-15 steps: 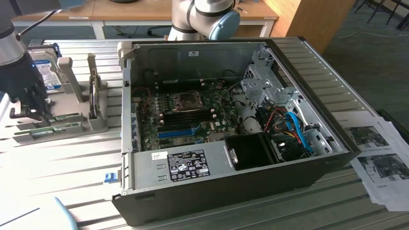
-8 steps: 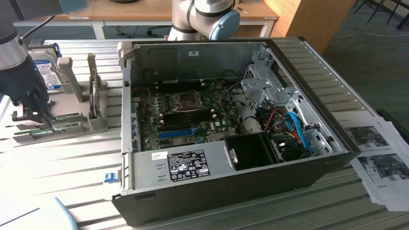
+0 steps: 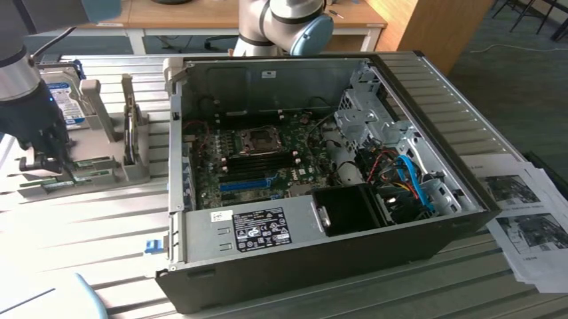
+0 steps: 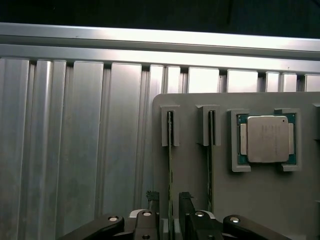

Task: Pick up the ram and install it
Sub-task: 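Pick up the ram and move it above insertion slot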

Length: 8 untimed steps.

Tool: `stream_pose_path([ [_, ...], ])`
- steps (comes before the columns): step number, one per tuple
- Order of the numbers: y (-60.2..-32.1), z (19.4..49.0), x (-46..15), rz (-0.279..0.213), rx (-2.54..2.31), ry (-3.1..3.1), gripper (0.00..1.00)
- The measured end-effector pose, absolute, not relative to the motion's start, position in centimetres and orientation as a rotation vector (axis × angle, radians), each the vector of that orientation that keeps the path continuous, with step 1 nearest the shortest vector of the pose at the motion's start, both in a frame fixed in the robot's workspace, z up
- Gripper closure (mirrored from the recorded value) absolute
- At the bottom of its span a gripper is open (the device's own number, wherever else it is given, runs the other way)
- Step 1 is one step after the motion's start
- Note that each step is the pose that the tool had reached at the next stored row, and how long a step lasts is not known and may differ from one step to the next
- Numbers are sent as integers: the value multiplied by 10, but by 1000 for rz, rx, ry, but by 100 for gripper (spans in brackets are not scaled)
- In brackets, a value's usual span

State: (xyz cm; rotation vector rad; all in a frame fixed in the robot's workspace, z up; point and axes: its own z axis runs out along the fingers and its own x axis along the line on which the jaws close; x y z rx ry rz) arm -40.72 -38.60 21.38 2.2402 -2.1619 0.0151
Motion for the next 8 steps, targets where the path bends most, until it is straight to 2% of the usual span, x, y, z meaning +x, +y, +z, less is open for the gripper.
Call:
stream_pose_path([
  [8,-386,214,-404,15,2240,-2162,71],
])
